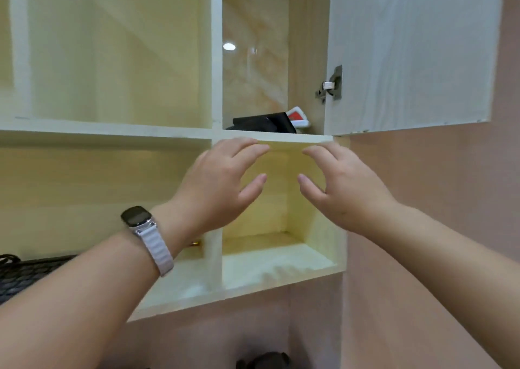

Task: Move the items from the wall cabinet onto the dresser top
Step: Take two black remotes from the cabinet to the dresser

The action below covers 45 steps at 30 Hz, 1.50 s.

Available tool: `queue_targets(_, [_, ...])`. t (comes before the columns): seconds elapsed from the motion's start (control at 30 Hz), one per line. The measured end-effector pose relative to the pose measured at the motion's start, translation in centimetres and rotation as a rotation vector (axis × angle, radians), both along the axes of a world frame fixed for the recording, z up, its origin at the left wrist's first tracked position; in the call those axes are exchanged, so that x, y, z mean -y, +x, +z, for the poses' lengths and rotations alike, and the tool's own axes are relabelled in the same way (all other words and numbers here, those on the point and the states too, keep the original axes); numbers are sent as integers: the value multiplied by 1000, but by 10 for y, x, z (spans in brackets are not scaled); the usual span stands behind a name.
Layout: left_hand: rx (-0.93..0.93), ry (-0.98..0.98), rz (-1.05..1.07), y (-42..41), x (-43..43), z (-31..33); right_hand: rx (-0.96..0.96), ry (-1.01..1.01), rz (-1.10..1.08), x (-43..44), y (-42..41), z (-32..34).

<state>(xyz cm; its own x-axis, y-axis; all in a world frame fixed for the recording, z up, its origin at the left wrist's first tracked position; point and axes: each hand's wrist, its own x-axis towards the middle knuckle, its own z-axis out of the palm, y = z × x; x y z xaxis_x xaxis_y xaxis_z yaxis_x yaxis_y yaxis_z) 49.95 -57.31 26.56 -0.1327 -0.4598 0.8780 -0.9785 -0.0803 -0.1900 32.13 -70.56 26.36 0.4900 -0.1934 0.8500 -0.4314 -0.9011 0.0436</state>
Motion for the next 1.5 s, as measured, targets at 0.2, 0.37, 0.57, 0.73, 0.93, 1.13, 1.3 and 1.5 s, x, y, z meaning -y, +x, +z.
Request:
queue_targets(0.2, [90, 41, 70, 4, 32, 85, 95, 63, 149, 38, 40, 67])
queue_targets(0.37, [176, 214, 410, 16, 59, 120, 66, 155, 202, 64, 66, 96])
queue_targets(0.57, [227, 389, 613, 10, 80, 142, 10, 332, 287, 84, 86, 110])
queue_targets(0.73, [238, 426, 659, 19, 88, 147, -55, 404, 281, 91, 92, 118])
queue_targets(0.93, [274, 392, 656, 21, 89, 145, -58, 358, 323, 93, 90, 115])
queue_targets(1.13, [293, 259, 555, 13, 79, 137, 128, 295, 411, 92, 80, 100])
queue_targets(1.3, [175, 149, 319, 8, 63, 125, 248, 301, 531, 89, 62, 88])
queue_targets(1.5, [185, 82, 260, 4, 52, 97, 367, 161, 506, 82, 48, 67])
